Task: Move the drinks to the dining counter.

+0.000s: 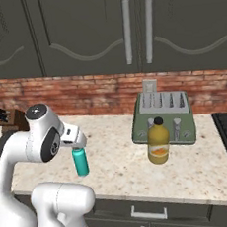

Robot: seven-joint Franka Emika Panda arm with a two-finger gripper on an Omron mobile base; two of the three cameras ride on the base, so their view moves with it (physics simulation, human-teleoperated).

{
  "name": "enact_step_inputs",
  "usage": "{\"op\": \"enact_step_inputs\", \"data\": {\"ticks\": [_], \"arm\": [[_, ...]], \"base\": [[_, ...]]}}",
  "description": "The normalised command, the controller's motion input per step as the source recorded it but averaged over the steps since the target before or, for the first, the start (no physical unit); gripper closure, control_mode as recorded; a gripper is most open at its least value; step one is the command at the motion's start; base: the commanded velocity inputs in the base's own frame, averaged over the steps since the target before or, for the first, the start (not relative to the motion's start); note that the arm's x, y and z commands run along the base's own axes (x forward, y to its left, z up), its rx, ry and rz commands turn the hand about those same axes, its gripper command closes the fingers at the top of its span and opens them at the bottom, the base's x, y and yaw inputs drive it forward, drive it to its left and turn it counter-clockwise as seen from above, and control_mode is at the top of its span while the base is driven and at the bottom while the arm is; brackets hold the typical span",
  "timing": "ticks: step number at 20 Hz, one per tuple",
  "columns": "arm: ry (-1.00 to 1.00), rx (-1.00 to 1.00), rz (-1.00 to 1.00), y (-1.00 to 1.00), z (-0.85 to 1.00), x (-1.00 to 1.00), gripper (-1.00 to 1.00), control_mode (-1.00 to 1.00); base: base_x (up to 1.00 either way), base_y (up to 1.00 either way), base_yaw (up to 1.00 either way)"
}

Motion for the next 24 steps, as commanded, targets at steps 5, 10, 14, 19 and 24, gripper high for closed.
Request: {"op": "enact_step_inputs", "data": {"ticks": [5,10,14,19,24], "arm": [[0.0,0.0,0.0,0.0,-0.06,0.47,-1.0,-1.0],[0.0,0.0,0.0,-0.01,-0.1,0.41,-1.0,-1.0],[0.01,0.0,0.0,-0.01,-0.24,0.24,-1.0,-1.0],[0.02,0.0,0.0,-0.03,-0.31,0.13,-1.0,-1.0],[0.02,0.0,0.0,-0.06,-0.29,0.03,-1.0,-1.0]], "base": [[0.0,0.0,0.0],[0.0,0.0,0.0],[0.0,0.0,0.0],[0.0,0.0,0.0],[0.0,0.0,0.0]]}}
